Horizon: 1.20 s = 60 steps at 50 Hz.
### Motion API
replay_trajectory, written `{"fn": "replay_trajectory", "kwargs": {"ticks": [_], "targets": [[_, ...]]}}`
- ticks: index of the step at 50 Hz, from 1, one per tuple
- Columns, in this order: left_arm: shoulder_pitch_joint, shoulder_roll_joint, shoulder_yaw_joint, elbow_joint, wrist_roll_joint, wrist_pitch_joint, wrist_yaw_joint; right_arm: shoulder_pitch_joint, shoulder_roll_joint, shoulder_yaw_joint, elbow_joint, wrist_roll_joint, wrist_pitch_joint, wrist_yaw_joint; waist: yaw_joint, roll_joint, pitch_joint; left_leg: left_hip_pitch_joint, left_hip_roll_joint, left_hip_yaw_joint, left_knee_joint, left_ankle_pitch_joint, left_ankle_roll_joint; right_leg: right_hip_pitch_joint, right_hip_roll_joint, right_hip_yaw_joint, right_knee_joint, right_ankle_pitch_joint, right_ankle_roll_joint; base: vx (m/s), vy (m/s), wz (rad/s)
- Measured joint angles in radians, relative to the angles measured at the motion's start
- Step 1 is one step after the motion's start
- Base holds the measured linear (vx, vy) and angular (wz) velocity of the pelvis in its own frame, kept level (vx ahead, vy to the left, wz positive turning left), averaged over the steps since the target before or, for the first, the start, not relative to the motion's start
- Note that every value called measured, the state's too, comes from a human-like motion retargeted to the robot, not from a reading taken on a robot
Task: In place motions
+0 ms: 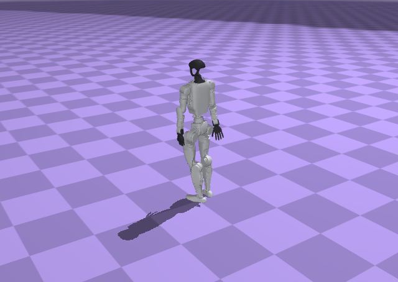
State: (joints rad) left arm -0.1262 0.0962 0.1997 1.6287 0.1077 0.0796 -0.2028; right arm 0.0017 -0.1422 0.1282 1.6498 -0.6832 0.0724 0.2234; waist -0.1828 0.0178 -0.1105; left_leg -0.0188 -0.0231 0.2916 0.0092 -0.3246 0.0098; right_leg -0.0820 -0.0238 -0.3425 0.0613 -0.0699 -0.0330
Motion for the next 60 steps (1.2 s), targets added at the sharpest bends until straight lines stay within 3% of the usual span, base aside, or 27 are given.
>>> {"fn": "replay_trajectory", "kwargs": {"ticks": [5,15,23,32,35,45,51,52,55,57,58,60], "targets": [[-0.133,0.004,-0.053,-0.194,-0.018,-0.024,0.01,0.149,-0.087,-0.084,0.05,0.11,0.077,-0.003,0.033,0.001,0.005,-0.003,-0.002,0.046,-0.003,0.008,0.019,0.0,0.02,0.04,-0.001,0.003,-0.006,0.0,-0.01,-0.09],[-0.238,0.038,-0.087,-0.368,-0.022,-0.059,0.054,0.249,-0.127,-0.14,0.05,0.288,0.067,-0.077,0.027,0.009,0.001,-0.008,0.01,0.067,0.003,0.011,0.015,-0.009,0.025,0.042,0.002,0.001,-0.012,0.0,0.0,0.0],[-0.116,-0.007,-0.044,-0.284,-0.02,-0.062,0.023,0.088,-0.034,-0.013,0.05,0.272,-0.023,-0.107,0.052,0.014,0.009,-0.013,0.006,0.054,0.004,0.022,0.014,-0.007,0.021,0.031,-0.001,0.001,-0.014,0.0,0.02,0.07],[0.133,-0.005,0.093,0.071,0.027,-0.028,0.038,-0.145,0.079,0.114,-0.177,0.181,-0.079,0.067,0.087,0.017,0.013,-0.012,-0.005,0.031,0.005,0.035,0.015,0.009,0.011,0.043,-0.002,-0.007,-0.007,0.02,0.04,0.15],[0.27,-0.001,0.116,0.071,0.021,0.018,0.025,-0.201,0.107,0.123,-0.281,0.18,-0.115,0.106,0.084,0.019,0.017,-0.011,-0.004,0.024,0.007,0.037,0.014,0.013,0.011,0.043,-0.001,-0.009,-0.007,0.01,0.01,0.07],[0.47,0.015,0.172,0.071,0.061,0.018,-0.001,-0.247,0.126,0.155,-0.43,0.201,-0.177,0.137,0.069,0.017,0.012,-0.008,-0.005,0.016,0.009,0.041,0.015,0.016,0.015,0.044,-0.002,-0.01,-0.009,0.0,0.0,0.0],[0.362,0.0,0.129,0.071,0.037,0.011,0.017,-0.155,0.099,0.154,-0.334,0.125,-0.155,0.091,0.054,0.011,0.01,-0.002,-0.001,0.023,0.007,0.044,0.016,0.019,0.018,0.045,-0.002,-0.009,-0.008,0.0,-0.02,-0.13],[0.329,-0.003,0.118,0.071,0.033,0.006,0.022,-0.135,0.092,0.147,-0.305,0.108,-0.143,0.076,0.082,0.009,0.011,-0.001,-0.004,0.056,0.002,0.045,0.024,0.016,0.026,0.075,-0.001,-0.005,-0.01,0.02,-0.06,-2.18],[0.213,-0.004,0.078,0.071,0.002,-0.005,0.046,-0.071,0.064,0.105,-0.212,0.041,-0.087,0.011,0.349,0.01,0.023,0.08,-0.025,0.332,-0.091,0.036,0.051,-0.019,0.115,0.334,0.012,0.037,-0.029,0.01,-0.05,-3.42],[0.129,0.001,0.011,0.066,-0.011,-0.007,0.075,-0.023,0.038,0.045,-0.142,0.011,-0.056,-0.035,0.22,0.008,0.03,0.024,-0.032,0.202,-0.035,0.044,0.081,0.009,0.077,0.206,0.001,0.017,-0.022,-0.01,-0.07,0.88],[0.094,0.005,0.0,0.051,-0.011,-0.008,0.071,-0.001,0.023,0.034,-0.108,0.008,-0.039,-0.048,0.263,0.004,0.034,0.016,-0.04,0.257,-0.037,0.045,0.099,0.006,0.09,0.26,0.004,0.025,-0.024,-0.03,-0.07,0.45],[0.017,0.012,-0.045,0.005,-0.009,0.007,0.055,0.034,-0.011,-0.033,-0.032,0.008,-0.003,-0.063,0.12,0.011,0.028,0.002,-0.018,0.122,-0.012,0.05,0.069,0.016,0.057,0.122,-0.004,0.006,-0.014,-0.04,-0.05,2.13]]}}
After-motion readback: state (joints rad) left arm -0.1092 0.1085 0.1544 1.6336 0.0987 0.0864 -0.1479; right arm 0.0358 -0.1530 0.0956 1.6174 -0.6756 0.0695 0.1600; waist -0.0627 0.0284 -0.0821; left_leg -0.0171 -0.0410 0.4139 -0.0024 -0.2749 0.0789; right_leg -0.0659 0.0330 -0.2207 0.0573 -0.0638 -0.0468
